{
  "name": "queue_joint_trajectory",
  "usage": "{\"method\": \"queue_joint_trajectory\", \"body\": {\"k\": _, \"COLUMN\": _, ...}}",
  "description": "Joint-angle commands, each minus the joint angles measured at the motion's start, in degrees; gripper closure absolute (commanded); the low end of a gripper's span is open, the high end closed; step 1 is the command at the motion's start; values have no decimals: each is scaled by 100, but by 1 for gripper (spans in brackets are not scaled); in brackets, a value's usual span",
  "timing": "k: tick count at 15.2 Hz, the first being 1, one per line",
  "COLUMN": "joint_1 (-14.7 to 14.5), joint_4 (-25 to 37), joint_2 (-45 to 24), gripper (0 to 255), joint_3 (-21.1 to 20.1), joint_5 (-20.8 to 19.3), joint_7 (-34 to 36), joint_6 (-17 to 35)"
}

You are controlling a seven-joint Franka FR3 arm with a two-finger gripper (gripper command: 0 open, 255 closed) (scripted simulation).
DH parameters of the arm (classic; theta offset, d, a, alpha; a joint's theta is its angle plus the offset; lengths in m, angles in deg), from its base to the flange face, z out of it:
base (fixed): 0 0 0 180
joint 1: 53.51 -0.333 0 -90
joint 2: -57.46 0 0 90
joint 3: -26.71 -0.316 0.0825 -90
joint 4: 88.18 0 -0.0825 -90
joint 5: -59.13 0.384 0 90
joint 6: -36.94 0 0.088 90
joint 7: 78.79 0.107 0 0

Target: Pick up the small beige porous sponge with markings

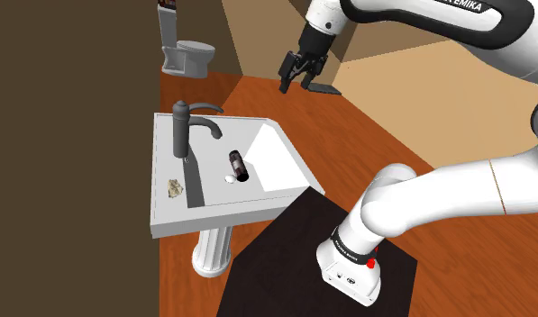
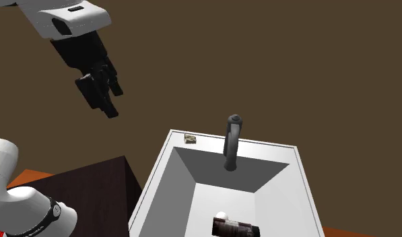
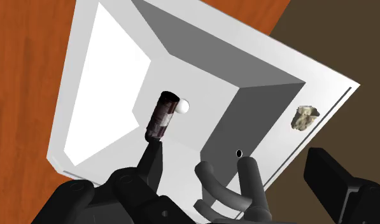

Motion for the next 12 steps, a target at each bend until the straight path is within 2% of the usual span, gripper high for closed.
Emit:
{"method": "queue_joint_trajectory", "body": {"k": 1, "joint_1": 0, "joint_4": 0, "joint_2": 0, "gripper": 0, "joint_3": 0, "joint_5": 0, "joint_7": 0, "joint_6": 0}}
{"method": "queue_joint_trajectory", "body": {"k": 12, "joint_1": -45, "joint_4": -321, "joint_2": -1571, "gripper": 0, "joint_3": -728, "joint_5": 232, "joint_7": 1158, "joint_6": 1465}}
